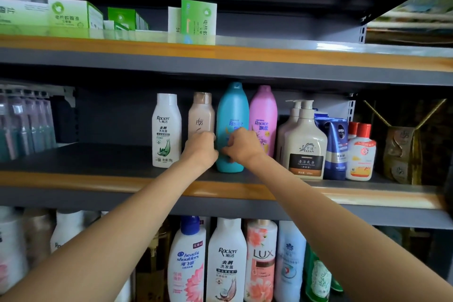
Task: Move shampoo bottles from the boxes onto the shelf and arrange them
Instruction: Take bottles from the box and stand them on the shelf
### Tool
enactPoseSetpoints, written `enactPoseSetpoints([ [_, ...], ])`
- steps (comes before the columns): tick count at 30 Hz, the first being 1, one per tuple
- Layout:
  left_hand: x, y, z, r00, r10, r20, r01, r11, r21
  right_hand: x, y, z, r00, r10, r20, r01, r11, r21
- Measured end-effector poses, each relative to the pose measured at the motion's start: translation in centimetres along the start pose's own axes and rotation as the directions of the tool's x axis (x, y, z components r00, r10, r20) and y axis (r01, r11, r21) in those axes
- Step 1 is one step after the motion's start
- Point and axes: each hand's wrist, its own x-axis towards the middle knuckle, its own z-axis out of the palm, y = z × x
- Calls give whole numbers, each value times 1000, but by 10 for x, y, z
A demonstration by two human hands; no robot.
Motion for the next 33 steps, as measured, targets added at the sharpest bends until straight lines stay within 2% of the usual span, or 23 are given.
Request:
enactPoseSetpoints([
  [4,0,-7,-2,1000,-4,28,3,1000,17,3,0,-9,990,-71,123,87,988,-131],
  [8,0,-6,-6,989,35,145,-45,997,68,3,0,-12,959,-149,242,212,942,-261],
  [14,1,-7,-10,960,18,280,-40,996,74,9,5,-5,924,-168,343,290,894,-343],
  [21,-1,-9,-12,956,54,289,-74,996,59,22,1,6,891,-145,430,324,866,-380],
  [29,3,-14,-10,959,49,279,-73,994,77,31,-5,14,890,-104,444,350,779,-520],
  [31,4,-15,-10,970,67,234,-91,991,94,26,-8,11,919,-131,373,314,815,-488],
  [33,-1,-13,-13,988,106,109,-118,987,109,14,-13,1,949,-228,219,305,846,-438],
])
